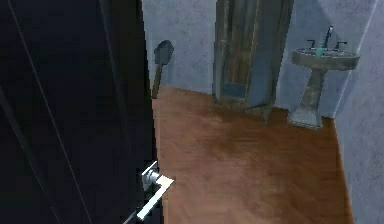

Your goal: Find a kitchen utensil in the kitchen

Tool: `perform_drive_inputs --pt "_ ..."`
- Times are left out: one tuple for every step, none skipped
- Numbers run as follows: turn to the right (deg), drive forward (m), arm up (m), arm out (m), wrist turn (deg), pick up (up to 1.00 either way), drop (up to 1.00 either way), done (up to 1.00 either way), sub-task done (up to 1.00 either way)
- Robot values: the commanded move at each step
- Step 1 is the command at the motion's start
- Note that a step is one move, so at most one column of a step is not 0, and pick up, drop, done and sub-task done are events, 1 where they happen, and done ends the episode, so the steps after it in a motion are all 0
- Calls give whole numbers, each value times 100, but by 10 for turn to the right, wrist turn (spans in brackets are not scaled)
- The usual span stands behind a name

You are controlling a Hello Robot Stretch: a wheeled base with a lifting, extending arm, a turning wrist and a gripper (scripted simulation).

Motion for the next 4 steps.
perform_drive_inputs --pt "0 5 0 0 0 0 0 0 0" --pt "270 0 0 0 0 0 0 0 0" --pt "0 75 0 0 0 0 0 0 0" --pt "-450 0 0 0 0 0 0 0 0"
